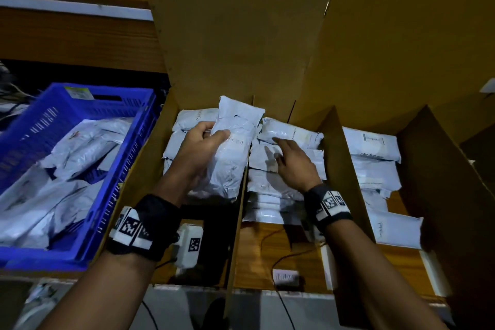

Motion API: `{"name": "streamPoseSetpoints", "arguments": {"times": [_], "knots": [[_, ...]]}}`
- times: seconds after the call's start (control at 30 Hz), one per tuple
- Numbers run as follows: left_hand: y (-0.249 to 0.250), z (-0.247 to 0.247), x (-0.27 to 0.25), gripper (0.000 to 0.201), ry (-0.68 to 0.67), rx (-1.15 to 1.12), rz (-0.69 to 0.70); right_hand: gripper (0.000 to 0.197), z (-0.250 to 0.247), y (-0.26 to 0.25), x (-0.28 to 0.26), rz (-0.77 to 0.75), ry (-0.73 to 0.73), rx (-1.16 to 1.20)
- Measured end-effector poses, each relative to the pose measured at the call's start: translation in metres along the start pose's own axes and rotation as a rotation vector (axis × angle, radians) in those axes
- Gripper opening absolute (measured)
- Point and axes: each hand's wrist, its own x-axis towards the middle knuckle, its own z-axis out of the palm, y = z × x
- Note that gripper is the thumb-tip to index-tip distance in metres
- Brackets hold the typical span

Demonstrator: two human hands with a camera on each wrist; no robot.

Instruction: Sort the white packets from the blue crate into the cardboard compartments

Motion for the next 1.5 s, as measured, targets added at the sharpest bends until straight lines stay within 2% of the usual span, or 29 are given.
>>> {"name": "streamPoseSetpoints", "arguments": {"times": [0.07,0.2,0.37,0.43,0.57,0.63,0.8,0.97,1.13,1.27,1.33,1.43,1.5], "knots": [[0.017,0.005,-0.018,0.010,-0.024,0.000,0.035,0.044,-0.023,-0.019,-0.021,-0.042,0.127,0.133],[0.040,0.025,-0.064,0.031,-0.098,-0.073,0.085,0.034,-0.079,-0.061,-0.080,-0.068,0.278,0.415],[0.043,0.065,-0.136,0.028,-0.185,-0.126,0.124,0.033,-0.121,-0.075,-0.181,-0.127,0.422,0.586],[0.033,0.084,-0.162,0.030,-0.204,-0.124,0.111,0.042,-0.130,-0.071,-0.222,-0.126,0.417,0.634],[0.014,0.123,-0.209,0.024,-0.283,-0.121,0.099,0.078,-0.141,-0.052,-0.288,-0.133,0.418,0.624],[0.007,0.140,-0.227,0.023,-0.324,-0.157,0.093,0.082,-0.150,-0.039,-0.313,-0.100,0.416,0.624],[0.008,0.175,-0.258,0.039,-0.439,-0.144,0.097,0.080,-0.176,-0.011,-0.363,-0.043,0.369,0.707],[0.014,0.197,-0.267,0.037,-0.488,-0.060,0.156,0.077,-0.193,0.003,-0.384,-0.046,0.326,0.745],[0.024,0.212,-0.255,0.033,-0.538,-0.073,0.180,0.078,-0.205,0.012,-0.384,-0.041,0.362,0.719],[0.024,0.223,-0.236,0.032,-0.565,-0.107,0.190,0.081,-0.208,0.016,-0.370,-0.013,0.433,0.551],[0.019,0.230,-0.225,0.031,-0.556,-0.124,0.184,0.089,-0.205,0.020,-0.361,0.009,0.478,0.438],[0.007,0.241,-0.211,0.031,-0.547,-0.147,0.140,0.108,-0.195,0.024,-0.352,0.061,0.463,0.271],[0.003,0.249,-0.205,0.030,-0.580,-0.147,0.117,0.111,-0.189,0.028,-0.345,0.086,0.452,0.211]]}}
